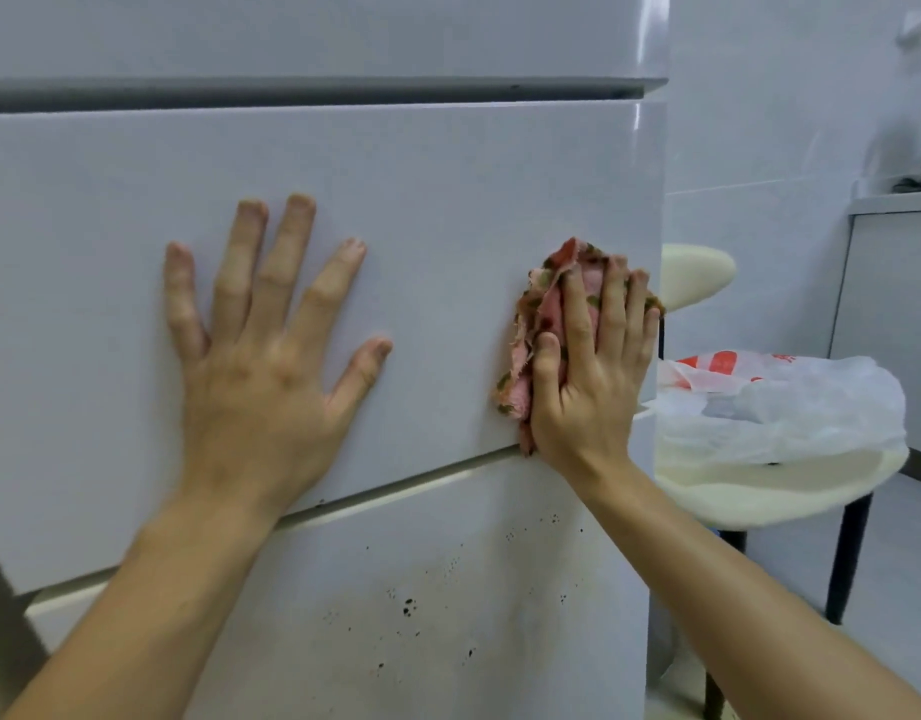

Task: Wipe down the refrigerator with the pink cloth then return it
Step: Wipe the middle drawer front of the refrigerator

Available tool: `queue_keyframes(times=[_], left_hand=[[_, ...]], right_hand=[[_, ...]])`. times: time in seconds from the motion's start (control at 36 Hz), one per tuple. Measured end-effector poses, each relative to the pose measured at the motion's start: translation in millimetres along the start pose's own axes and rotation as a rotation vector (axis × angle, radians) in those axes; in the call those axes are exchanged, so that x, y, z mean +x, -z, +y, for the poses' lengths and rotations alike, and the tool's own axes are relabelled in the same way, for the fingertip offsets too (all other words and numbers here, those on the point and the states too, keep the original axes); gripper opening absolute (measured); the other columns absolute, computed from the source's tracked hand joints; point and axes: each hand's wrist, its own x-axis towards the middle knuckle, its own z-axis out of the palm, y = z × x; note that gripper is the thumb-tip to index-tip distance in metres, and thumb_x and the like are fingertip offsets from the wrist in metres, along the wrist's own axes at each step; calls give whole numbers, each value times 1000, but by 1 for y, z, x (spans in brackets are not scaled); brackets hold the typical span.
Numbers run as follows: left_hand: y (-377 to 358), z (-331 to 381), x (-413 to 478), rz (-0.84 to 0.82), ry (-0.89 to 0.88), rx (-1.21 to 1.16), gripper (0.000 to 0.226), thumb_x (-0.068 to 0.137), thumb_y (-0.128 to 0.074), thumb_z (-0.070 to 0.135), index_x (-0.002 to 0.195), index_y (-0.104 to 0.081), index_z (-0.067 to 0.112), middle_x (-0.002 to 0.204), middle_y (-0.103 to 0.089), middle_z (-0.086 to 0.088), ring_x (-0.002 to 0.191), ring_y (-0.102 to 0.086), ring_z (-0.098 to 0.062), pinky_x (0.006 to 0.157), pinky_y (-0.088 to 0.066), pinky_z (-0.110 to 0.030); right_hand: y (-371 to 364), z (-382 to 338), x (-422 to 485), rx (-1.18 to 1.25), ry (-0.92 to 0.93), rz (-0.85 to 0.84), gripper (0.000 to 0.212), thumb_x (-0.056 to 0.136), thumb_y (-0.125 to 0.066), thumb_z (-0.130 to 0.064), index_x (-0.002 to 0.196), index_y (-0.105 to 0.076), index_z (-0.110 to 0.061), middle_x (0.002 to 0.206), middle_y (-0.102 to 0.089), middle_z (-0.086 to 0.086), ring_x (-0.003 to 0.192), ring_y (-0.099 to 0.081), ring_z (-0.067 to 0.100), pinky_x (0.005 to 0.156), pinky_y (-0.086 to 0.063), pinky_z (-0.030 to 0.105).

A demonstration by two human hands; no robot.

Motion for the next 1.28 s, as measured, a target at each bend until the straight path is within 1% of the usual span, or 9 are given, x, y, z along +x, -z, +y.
queue_keyframes(times=[0.28,0.47,0.61,0.78,0.89,0.97,1.08,1.17,1.28], left_hand=[[-1,5,1,-13,6,60,62,104,-48,50,160,-42,22,172,-26,-9,160,-20,-31,129,-1,-59],[-4,10,-1,-29,2,80,65,104,-48,50,161,-39,21,173,-23,-9,161,-18,-32,129,0,-60],[-5,11,0,-5,27,74,66,100,-53,48,160,-41,21,173,-23,-8,161,-16,-30,128,1,-60],[5,7,2,-37,36,-23,65,96,-55,46,157,-44,24,173,-24,-4,162,-15,-26,129,4,-53],[9,7,3,-78,33,-54,65,97,-53,46,157,-44,24,173,-23,-3,162,-13,-25,129,4,-53],[9,8,4,-74,43,-50,65,97,-54,45,157,-45,24,173,-22,-3,162,-13,-25,129,3,-54],[8,7,4,-69,42,-36,65,96,-55,44,157,-45,23,173,-23,-3,162,-14,-26,129,1,-56],[7,7,2,-67,36,-31,65,97,-54,45,157,-45,23,173,-23,-4,162,-14,-25,129,0,-57],[4,11,1,-63,38,-27,66,96,-53,44,158,-44,23,174,-22,-3,162,-13,-25,129,1,-57]], right_hand=[[-3,-19,100,11,189,21,53,110,-34,-38,160,-38,-21,170,-26,18,159,-18,40,127,-12,63],[3,8,23,4,246,-20,51,111,-33,-38,159,-39,-21,166,-29,23,156,-22,46,124,-18,69],[14,41,-30,1,400,-148,51,110,-37,-42,158,-37,-27,167,-28,17,158,-17,41,127,-11,62],[26,81,-10,-32,574,-227,52,111,-40,-40,160,-34,-26,168,-29,10,160,-19,33,129,-14,54],[30,80,20,-30,482,-188,51,111,-39,-39,159,-36,-22,166,-32,19,158,-22,41,128,-14,59],[25,61,57,17,336,-132,52,112,-36,-40,158,-41,-16,167,-29,22,157,-20,44,128,-15,58],[15,37,103,110,129,-50,56,112,-31,-45,160,-39,-17,170,-25,18,159,-14,42,131,-12,50],[16,34,95,164,61,-23,54,111,-38,-39,161,-38,-19,171,-22,15,159,-16,39,131,-11,38],[21,40,51,190,-145,-32,61,108,-36,-41,165,-24,-26,172,-22,11,151,-34,30,115,-29,26]])
